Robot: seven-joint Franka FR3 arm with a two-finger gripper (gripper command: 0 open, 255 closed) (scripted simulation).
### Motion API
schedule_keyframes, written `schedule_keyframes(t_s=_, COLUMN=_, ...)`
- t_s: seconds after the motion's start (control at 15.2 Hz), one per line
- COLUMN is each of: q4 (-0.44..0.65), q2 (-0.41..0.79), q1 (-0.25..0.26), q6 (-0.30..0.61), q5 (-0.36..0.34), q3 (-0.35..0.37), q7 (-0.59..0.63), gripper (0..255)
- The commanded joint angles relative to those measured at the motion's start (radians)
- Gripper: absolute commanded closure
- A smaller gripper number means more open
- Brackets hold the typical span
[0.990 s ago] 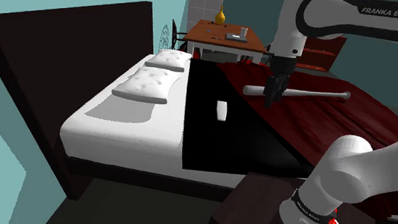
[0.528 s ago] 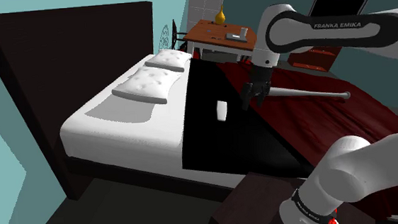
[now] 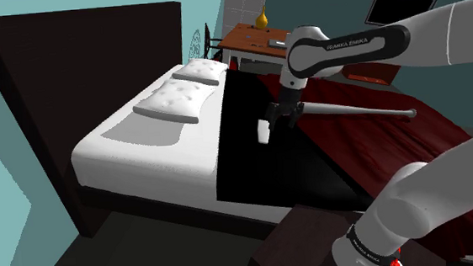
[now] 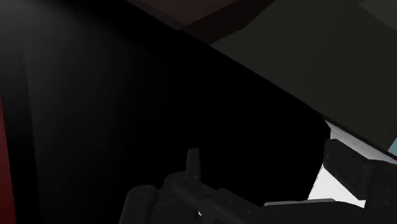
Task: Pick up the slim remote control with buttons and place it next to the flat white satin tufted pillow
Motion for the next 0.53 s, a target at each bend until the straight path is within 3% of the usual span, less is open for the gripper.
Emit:
schedule_keyframes(t_s=0.0, q4=0.032, q2=0.071, q1=-0.014, q6=0.051, q5=-0.004, q3=-0.004, q7=0.033, gripper=0)
schedule_keyframes(t_s=0.46, q4=0.146, q2=0.305, q1=-0.054, q6=0.205, q5=-0.016, q3=-0.027, q7=0.146, gripper=0)
